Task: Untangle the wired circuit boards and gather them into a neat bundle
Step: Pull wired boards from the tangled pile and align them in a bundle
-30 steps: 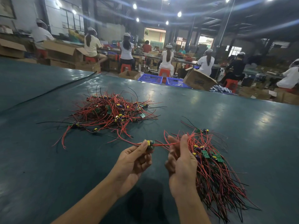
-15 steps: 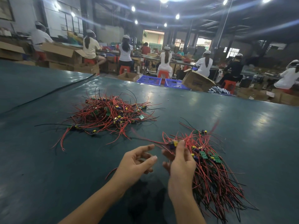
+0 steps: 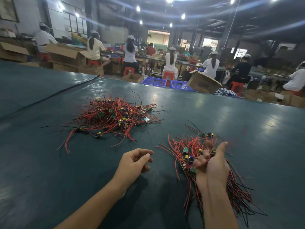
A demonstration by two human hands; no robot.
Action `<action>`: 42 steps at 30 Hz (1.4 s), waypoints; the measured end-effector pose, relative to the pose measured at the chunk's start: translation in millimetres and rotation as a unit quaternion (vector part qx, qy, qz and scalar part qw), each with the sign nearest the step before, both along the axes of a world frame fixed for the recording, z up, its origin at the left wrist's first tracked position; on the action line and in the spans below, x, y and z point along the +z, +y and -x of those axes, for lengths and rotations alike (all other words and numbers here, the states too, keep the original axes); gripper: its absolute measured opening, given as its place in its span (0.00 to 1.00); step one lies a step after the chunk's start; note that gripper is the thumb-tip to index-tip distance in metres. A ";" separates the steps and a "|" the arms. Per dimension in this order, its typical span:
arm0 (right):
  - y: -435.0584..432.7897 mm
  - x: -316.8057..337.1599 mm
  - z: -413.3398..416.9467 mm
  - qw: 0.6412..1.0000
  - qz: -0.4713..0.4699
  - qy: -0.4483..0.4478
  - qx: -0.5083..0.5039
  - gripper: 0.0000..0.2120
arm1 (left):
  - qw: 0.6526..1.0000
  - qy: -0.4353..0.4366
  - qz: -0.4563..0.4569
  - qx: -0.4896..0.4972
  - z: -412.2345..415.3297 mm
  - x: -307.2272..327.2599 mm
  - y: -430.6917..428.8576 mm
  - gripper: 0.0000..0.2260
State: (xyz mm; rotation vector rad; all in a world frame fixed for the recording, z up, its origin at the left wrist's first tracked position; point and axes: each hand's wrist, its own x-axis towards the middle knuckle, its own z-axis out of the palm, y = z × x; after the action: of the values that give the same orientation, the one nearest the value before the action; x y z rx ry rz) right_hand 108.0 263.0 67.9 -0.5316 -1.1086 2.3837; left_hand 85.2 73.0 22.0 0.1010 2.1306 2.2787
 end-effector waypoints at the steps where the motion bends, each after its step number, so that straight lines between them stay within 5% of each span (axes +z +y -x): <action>1: -0.5 -1.8 0.1 0.998 -0.067 -0.017 -0.013 0.22 | 1.000 0.010 0.011 0.008 2.2 0.0 -2.5 0.08; 4: 1.9 -1.9 -2.6 0.932 -0.347 -0.084 -0.058 0.20 | 0.981 0.115 0.144 0.068 10.3 -0.4 -14.3 0.07; 7: 6.0 -10.3 -5.9 0.791 -0.568 -0.209 -0.088 0.28 | 0.891 0.249 0.351 0.146 21.5 -2.6 -33.5 0.07; 12: 2.5 -15.1 -5.1 0.679 -0.666 -0.296 -0.083 0.28 | 0.814 0.119 0.551 0.139 44.4 -15.8 -60.4 0.18; 17: -32.8 -16.2 -7.8 0.719 -0.663 -0.158 -0.137 0.23 | 0.792 0.092 0.593 0.113 52.1 -25.3 -61.3 0.20; 23: -69.9 -34.8 -6.8 0.755 -0.656 -0.016 -0.003 0.18 | 0.858 0.234 0.424 0.172 35.0 -8.0 -46.4 0.09; 25: -74.3 -38.2 -4.4 0.807 -0.585 -0.007 0.076 0.15 | 0.860 0.306 0.366 0.180 21.5 0.5 -36.2 0.05; 28: -80.8 -37.2 0.6 0.895 -0.415 -0.009 0.161 0.10 | 0.863 0.364 0.327 0.126 2.3 7.2 -19.8 0.13; 32: -78.2 -38.1 5.6 0.957 -0.231 -0.021 0.173 0.06 | 0.873 0.380 0.305 0.003 -8.8 -1.3 -5.6 0.16; 37: -70.1 -34.9 3.0 0.963 -0.234 0.012 0.137 0.10 | 0.980 0.158 0.112 -0.040 -4.5 1.0 -3.6 0.18; 42: -69.2 -27.3 -5.7 0.946 -0.254 0.092 0.178 0.13 | 0.991 -0.099 -0.062 -0.061 4.4 10.0 -6.7 0.22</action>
State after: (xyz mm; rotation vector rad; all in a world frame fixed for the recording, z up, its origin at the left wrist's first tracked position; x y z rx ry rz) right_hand 113.7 193.8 40.6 0.0754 -1.7662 2.2295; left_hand 80.8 66.4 32.0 0.0054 1.8355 2.2463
